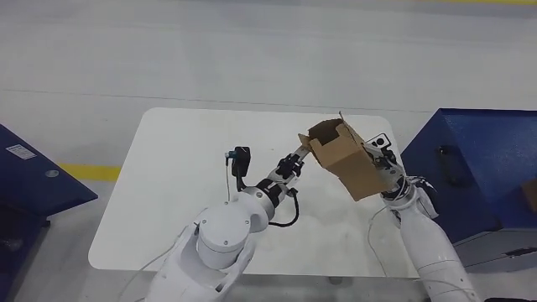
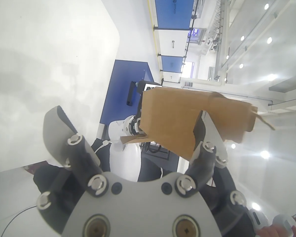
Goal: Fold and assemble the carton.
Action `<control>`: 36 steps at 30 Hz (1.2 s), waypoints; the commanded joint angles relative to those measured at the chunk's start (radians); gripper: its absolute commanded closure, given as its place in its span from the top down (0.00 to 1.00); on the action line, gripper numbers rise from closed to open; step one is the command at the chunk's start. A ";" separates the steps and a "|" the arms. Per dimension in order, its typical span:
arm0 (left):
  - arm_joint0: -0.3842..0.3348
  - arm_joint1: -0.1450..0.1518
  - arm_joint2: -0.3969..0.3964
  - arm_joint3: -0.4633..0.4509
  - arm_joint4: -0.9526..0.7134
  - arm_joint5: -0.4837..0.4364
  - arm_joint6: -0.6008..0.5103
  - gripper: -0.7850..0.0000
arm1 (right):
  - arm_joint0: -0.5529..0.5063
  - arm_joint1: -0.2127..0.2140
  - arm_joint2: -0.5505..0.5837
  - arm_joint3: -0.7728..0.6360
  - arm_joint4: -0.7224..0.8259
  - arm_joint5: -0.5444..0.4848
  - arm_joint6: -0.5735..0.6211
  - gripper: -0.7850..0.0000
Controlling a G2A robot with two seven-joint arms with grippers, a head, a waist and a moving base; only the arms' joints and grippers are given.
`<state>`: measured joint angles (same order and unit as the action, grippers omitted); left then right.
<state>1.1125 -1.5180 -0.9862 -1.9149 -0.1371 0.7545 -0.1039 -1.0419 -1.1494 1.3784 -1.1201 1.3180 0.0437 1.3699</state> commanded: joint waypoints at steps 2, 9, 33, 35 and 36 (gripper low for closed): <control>0.021 0.002 -0.018 -0.013 -0.004 -0.006 0.006 1.00 | 0.000 0.000 0.006 0.003 -0.006 0.000 -0.001 0.00; 0.036 0.004 -0.017 -0.034 0.004 -0.024 0.004 1.00 | -0.004 -0.003 0.004 -0.003 -0.027 0.011 0.001 0.00; 0.065 -0.002 0.034 -0.059 0.027 -0.050 0.017 1.00 | -0.006 -0.010 0.022 0.003 -0.102 -0.058 -0.016 0.00; 0.047 -0.006 0.056 -0.037 0.038 -0.028 0.022 1.00 | -0.008 -0.011 0.017 -0.004 -0.115 -0.064 -0.015 0.00; 0.037 -0.009 0.063 -0.025 0.034 -0.016 0.023 1.00 | -0.009 -0.011 0.016 -0.005 -0.120 -0.068 -0.015 0.00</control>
<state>1.1594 -1.5243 -0.9312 -1.9525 -0.1005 0.7253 -0.0822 -1.0506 -1.1604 1.3952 -1.1240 1.2019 -0.0214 1.3549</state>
